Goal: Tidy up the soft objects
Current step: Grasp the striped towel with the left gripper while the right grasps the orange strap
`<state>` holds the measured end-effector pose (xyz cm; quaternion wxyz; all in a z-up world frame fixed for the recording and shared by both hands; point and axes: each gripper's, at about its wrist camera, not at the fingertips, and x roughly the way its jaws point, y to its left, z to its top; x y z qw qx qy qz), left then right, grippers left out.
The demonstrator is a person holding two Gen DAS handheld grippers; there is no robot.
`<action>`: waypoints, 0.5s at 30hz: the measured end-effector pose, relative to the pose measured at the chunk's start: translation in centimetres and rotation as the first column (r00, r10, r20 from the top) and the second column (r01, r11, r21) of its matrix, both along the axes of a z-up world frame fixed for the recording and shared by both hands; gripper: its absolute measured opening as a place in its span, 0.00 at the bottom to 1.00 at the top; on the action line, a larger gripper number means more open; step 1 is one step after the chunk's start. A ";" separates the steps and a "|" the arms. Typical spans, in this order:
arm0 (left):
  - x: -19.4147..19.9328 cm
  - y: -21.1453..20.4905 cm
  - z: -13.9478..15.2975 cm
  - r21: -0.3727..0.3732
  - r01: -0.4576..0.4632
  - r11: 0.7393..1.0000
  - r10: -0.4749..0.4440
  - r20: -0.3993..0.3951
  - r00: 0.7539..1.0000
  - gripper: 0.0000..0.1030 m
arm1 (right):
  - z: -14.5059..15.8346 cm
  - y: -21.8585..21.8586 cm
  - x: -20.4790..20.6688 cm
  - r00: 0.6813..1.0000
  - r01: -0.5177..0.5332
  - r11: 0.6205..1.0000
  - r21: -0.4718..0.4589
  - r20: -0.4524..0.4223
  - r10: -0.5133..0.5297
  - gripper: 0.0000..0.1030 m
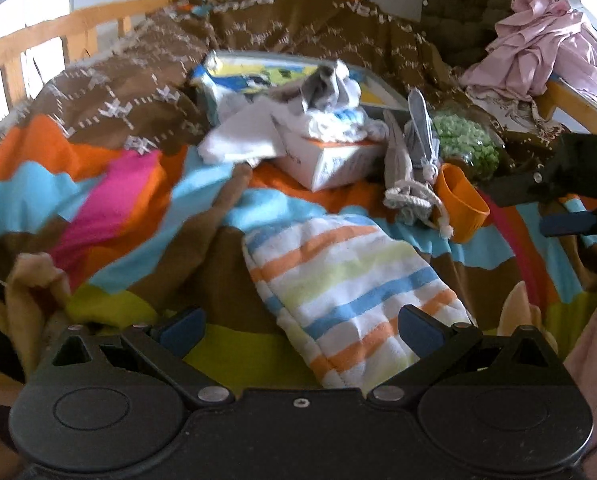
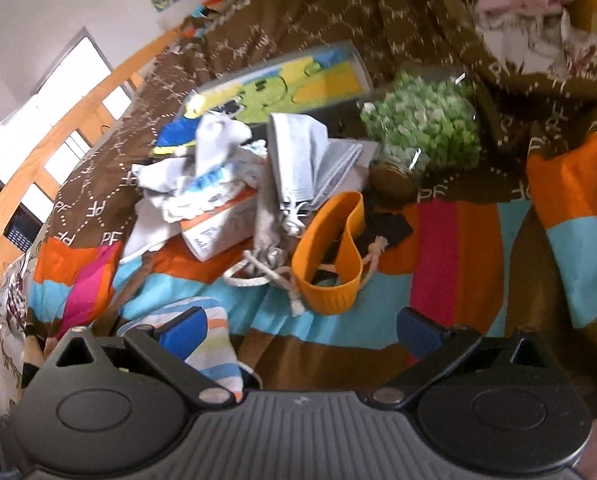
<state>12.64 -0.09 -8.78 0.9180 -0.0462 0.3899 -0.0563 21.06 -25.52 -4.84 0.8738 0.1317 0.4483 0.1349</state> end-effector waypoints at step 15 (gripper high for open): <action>3.3 -0.8 -1.6 -0.144 0.059 0.988 -0.069 -0.063 0.996 0.86 | -2.3 0.8 5.9 1.000 0.008 0.996 -0.094 -0.019 -0.009 0.91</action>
